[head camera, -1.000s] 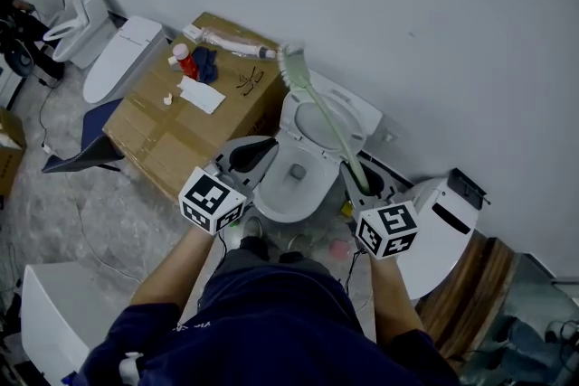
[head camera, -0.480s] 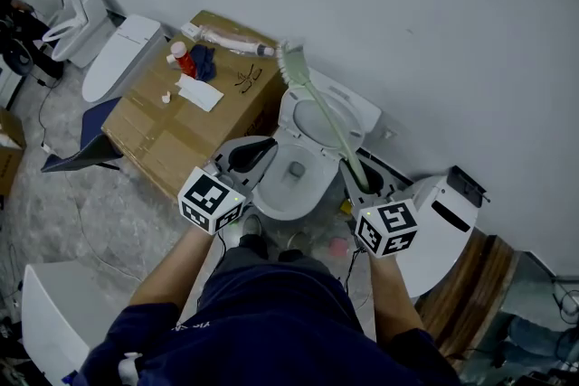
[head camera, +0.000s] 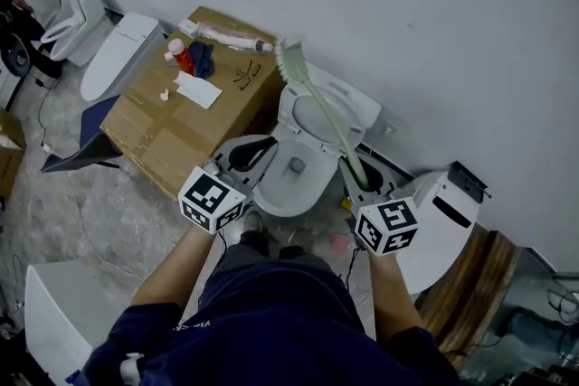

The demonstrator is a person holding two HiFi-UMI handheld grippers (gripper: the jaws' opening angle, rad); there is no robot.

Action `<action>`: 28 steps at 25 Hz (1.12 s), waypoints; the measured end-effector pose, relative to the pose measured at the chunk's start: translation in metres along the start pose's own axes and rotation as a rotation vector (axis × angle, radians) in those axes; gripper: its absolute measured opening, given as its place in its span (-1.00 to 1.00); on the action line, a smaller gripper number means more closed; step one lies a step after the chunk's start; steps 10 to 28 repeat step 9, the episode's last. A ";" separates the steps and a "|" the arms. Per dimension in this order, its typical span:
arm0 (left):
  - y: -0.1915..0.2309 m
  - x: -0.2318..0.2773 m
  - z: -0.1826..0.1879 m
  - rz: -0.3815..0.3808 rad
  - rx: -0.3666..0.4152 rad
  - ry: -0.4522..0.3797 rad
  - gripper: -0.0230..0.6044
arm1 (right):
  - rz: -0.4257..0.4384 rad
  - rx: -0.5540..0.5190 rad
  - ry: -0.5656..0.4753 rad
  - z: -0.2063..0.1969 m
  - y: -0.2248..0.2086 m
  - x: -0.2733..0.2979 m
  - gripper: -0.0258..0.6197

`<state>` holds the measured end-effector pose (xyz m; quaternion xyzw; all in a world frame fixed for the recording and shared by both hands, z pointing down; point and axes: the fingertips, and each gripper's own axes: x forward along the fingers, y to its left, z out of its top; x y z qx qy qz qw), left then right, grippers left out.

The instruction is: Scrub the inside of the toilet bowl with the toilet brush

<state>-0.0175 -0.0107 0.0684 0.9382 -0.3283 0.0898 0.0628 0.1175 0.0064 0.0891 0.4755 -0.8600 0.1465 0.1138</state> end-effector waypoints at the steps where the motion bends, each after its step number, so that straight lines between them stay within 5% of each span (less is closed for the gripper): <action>1: 0.000 0.000 0.000 -0.001 -0.001 0.000 -0.79 | 0.001 0.001 0.000 0.000 0.000 0.000 -0.71; 28: 0.002 0.005 -0.003 -0.003 -0.005 0.007 -0.79 | 0.007 0.002 0.001 -0.001 -0.002 0.004 -0.71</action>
